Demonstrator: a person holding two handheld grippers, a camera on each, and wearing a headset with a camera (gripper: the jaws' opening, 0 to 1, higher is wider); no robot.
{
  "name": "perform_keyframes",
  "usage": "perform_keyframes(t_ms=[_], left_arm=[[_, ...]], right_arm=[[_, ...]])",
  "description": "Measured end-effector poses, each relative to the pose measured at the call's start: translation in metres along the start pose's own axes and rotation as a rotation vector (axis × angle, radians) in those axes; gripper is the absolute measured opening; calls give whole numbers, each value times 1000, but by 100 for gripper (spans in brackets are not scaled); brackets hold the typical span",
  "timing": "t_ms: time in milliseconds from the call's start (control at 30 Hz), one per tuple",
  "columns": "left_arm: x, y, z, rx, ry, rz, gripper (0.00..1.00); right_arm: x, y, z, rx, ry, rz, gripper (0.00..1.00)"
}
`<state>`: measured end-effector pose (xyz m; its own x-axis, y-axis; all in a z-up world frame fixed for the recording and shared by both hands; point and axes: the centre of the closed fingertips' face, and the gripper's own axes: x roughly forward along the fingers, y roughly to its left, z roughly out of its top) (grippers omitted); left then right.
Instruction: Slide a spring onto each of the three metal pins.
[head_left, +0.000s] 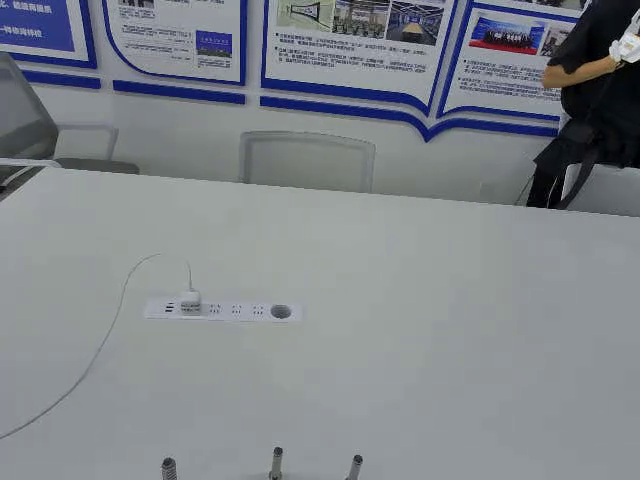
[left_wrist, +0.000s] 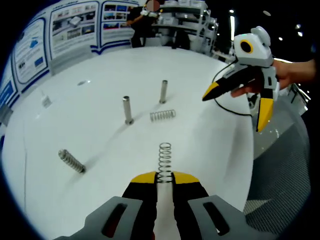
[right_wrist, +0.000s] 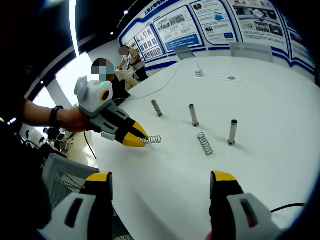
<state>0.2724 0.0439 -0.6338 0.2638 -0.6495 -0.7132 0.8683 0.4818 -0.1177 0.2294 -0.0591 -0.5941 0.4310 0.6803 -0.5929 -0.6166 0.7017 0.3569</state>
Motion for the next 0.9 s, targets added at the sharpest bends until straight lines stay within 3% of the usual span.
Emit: perform_keyframes(t_ms=[367, 900], left_arm=[[-18, -5, -5, -13, -15, 17, 10], [-30, -15, -7, -1, -22, 11, 10]], right_arm=[[8, 12, -2, -10, 14, 43, 80], [15, 22, -2, -26, 33, 83, 76]])
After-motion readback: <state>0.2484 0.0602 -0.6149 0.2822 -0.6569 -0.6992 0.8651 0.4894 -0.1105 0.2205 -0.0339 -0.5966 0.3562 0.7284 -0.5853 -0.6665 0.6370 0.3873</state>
